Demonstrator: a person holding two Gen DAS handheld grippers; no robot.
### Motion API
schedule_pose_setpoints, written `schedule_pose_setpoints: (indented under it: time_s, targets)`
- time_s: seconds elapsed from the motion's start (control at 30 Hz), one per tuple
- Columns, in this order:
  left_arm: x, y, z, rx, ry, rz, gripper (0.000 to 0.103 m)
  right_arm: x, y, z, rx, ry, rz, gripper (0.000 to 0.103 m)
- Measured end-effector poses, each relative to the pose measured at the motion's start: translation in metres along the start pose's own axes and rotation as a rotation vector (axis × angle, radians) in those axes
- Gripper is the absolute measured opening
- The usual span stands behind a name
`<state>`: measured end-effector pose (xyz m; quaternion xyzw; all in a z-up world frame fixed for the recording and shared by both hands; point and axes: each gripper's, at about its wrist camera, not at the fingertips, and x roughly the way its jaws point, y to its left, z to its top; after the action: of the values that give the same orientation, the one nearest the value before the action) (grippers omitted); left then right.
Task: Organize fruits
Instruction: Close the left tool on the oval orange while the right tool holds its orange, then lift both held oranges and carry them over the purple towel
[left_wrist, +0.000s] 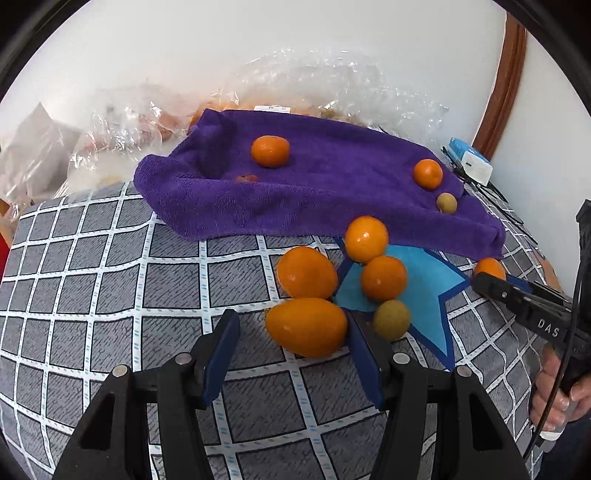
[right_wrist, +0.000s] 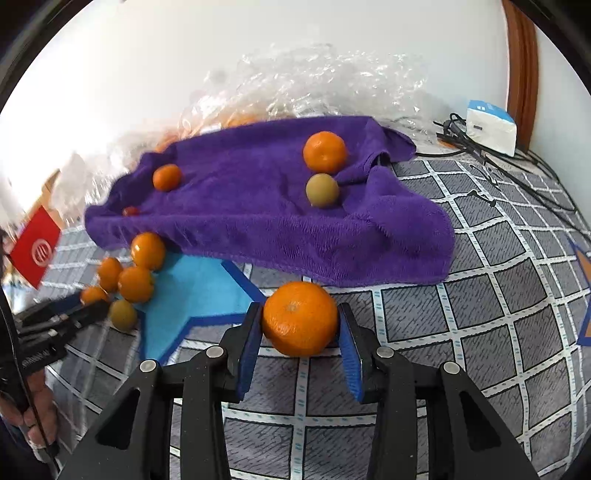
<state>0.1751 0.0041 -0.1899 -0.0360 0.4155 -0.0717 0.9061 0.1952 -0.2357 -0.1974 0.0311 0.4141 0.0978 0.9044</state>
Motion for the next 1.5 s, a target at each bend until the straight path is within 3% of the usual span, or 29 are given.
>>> schedule_pose_setpoints:
  time_s: [0.03, 0.27, 0.73, 1.07, 1.5]
  targets:
    - [0.000, 0.000, -0.001, 0.004, -0.009, -0.011, 0.042, 0.000, 0.002, -0.001, -0.011, -0.001, -0.012, 0.040]
    - [-0.011, 0.013, -0.005, -0.059, -0.060, -0.045, 0.041, -0.001, -0.003, -0.001, 0.011, -0.006, -0.005, 0.040]
    - [-0.035, 0.034, -0.006, -0.158, -0.196, -0.042, 0.042, -0.010, 0.003, -0.002, 0.002, -0.048, 0.019, 0.039]
    - [-0.033, 0.061, -0.004, -0.283, -0.222, -0.015, 0.042, -0.009, 0.006, -0.002, -0.001, -0.039, -0.017, 0.039]
    - [-0.031, 0.060, -0.003, -0.275, -0.219, -0.024, 0.042, -0.011, -0.001, -0.001, 0.035, -0.057, 0.034, 0.039]
